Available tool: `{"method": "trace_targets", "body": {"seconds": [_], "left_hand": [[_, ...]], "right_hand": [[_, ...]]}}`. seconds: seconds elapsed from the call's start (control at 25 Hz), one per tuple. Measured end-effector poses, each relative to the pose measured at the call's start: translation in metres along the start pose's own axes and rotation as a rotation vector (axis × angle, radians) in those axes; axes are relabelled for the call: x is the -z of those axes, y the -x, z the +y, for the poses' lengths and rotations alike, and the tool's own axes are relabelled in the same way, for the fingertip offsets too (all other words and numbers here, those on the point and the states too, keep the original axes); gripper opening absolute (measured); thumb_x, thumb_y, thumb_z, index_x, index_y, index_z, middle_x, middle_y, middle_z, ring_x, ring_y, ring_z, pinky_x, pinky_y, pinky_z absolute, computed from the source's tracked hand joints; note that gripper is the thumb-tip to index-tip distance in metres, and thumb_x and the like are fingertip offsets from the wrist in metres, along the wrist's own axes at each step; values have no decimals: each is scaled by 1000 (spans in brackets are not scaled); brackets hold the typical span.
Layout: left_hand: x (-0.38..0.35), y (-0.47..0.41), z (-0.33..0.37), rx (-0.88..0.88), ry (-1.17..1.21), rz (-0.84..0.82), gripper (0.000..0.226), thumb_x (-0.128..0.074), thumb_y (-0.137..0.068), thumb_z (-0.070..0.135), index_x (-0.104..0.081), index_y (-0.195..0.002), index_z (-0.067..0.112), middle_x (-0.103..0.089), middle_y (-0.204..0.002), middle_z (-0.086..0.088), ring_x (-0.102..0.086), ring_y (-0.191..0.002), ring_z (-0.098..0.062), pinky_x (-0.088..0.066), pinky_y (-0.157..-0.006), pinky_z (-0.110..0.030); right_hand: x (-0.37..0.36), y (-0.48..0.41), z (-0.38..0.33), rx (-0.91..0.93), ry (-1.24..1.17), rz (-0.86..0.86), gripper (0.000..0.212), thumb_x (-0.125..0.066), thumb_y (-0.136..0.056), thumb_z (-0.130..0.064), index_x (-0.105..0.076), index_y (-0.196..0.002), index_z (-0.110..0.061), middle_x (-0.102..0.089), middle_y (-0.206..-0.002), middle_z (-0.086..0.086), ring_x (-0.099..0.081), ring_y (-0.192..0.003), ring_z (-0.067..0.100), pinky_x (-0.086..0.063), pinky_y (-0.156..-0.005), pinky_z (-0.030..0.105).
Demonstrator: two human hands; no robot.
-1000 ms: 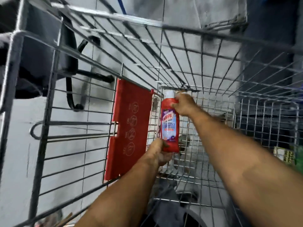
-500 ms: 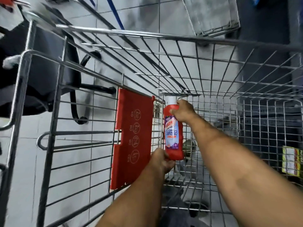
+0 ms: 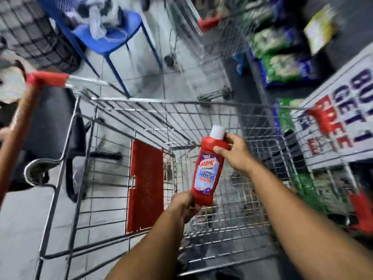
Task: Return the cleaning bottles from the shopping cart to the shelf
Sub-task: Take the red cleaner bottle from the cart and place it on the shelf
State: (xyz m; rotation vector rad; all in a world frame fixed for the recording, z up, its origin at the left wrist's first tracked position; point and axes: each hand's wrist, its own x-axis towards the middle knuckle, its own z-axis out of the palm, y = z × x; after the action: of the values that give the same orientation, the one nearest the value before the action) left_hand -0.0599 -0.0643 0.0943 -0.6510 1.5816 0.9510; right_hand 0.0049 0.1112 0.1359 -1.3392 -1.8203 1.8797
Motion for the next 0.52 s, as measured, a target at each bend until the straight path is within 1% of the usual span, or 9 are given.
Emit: {"method": "trace_targets", "body": {"seconds": [0.08, 0.12, 0.16, 0.2, 0.24, 0.32, 0.4, 0.44, 0.52], "left_hand": [[-10, 33, 2, -107, -108, -79, 27, -40, -79, -12, -49, -59, 4, -49, -32, -8, -49, -53, -23, -45, -50, -24], [-18, 50, 0, -165, -155, -139, 27, -42, -82, -10, -50, -63, 6, -55, -43, -7, -51, -56, -21, -46, -54, -26], [-25, 67, -2, -215, -192, -208, 24, -43, -85, -8, -53, -69, 8, -59, -58, -6, -54, -61, -19, -50, -57, -27], [-34, 83, -4, -268, -230, -264, 22, -45, -87, -6, -54, -75, 11, -59, -71, -6, -57, -66, -17, -54, -58, -26], [-45, 100, -7, -319, -266, -305, 22, -45, -87, -5, -54, -78, 13, -58, -77, -5, -58, -68, -16, -55, -58, -26], [-71, 136, -13, -388, -300, -369, 23, -45, -87, -6, -54, -75, 12, -58, -74, -6, -58, -65, -15, -55, -59, -27], [-93, 168, -22, -414, -288, -409, 29, -44, -85, -11, -51, -65, 9, -55, -57, -9, -54, -55, -15, -54, -55, -27], [-104, 183, -30, -425, -291, -442, 30, -43, -84, -12, -49, -62, 8, -54, -52, -10, -53, -54, -17, -54, -52, -25], [-123, 206, -48, -468, -357, -511, 29, -42, -85, -11, -52, -65, 7, -60, -54, -10, -54, -59, -18, -52, -48, -23]], "right_hand": [[30, 32, -22, 94, -23, 110, 48, -74, -75, -8, -54, -116, -22, -65, -112, 3, -63, -90, 10, -53, -88, 33], [48, 54, -36, 137, -31, 168, 49, -74, -75, -8, -54, -118, -20, -65, -109, 0, -63, -89, 8, -54, -87, 31], [66, 77, -49, 177, -38, 224, 49, -74, -76, -8, -54, -121, -16, -64, -107, -2, -62, -86, 6, -53, -83, 25], [85, 100, -61, 212, -31, 283, 49, -73, -77, -8, -54, -123, -12, -64, -105, -2, -62, -85, 5, -52, -79, 21], [102, 123, -72, 256, -34, 343, 48, -73, -78, -8, -55, -123, -10, -65, -103, -1, -62, -83, 5, -52, -77, 19], [138, 166, -88, 345, -47, 463, 46, -74, -76, -8, -58, -119, -10, -67, -104, 3, -64, -85, 11, -54, -81, 27], [164, 201, -102, 398, -30, 555, 44, -75, -75, -10, -60, -116, -12, -68, -106, 5, -65, -89, 17, -54, -86, 37], [176, 221, -105, 420, -19, 603, 43, -75, -74, -12, -60, -115, -14, -68, -107, 5, -65, -91, 18, -53, -88, 37], [195, 260, -109, 469, -30, 682, 41, -74, -75, -8, -60, -112, -17, -68, -106, 2, -64, -91, 16, -52, -88, 34]]}}
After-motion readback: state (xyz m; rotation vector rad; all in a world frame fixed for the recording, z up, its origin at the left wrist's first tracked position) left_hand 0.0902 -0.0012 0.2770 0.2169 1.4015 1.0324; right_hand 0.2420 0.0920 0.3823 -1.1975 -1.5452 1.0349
